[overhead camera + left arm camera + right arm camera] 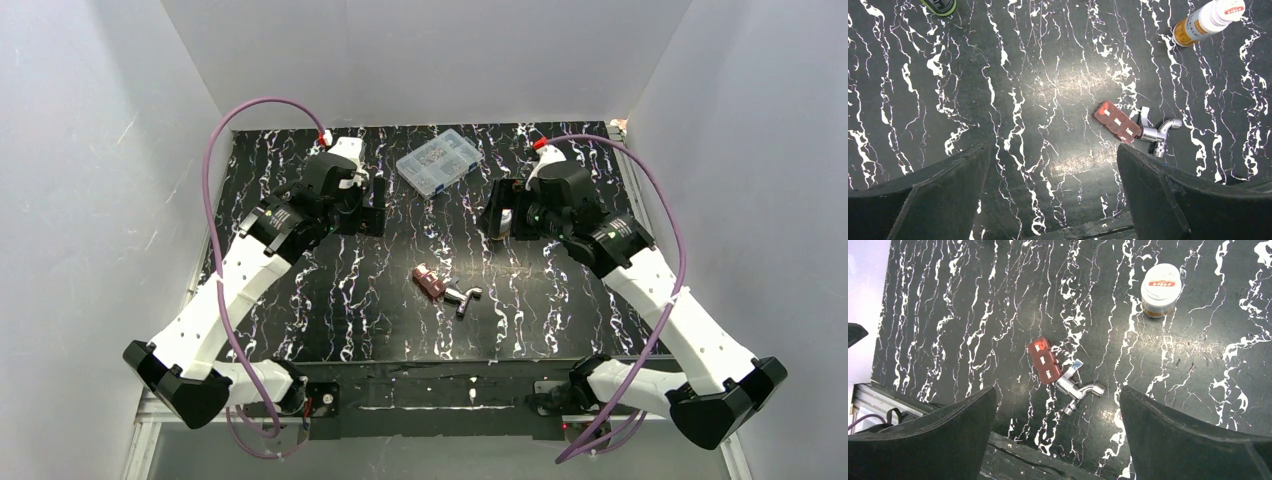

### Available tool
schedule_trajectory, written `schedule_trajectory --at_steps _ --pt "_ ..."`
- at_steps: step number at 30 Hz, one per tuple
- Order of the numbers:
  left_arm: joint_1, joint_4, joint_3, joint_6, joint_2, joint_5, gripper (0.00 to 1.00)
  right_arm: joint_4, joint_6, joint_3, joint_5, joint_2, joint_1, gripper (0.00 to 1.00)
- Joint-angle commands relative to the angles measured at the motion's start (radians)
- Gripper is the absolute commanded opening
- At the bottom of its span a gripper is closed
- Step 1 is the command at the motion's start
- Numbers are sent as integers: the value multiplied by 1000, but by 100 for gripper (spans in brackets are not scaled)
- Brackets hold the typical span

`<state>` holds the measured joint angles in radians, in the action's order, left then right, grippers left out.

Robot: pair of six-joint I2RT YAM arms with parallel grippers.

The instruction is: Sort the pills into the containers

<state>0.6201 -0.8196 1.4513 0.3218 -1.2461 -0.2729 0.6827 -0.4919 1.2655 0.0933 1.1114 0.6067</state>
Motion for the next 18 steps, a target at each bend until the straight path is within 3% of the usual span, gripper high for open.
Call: schedule_trajectory --at_steps 1,11,18 --pt "1 -7 -5 -6 37 6 98 -16 19 -3 14 17 11 98" --pt "-4 0 -94 11 82 19 98 -5 54 -19 84 125 132 98" --pt "-58 22 -194 86 120 50 98 -15 89 -20 104 290 243 99"
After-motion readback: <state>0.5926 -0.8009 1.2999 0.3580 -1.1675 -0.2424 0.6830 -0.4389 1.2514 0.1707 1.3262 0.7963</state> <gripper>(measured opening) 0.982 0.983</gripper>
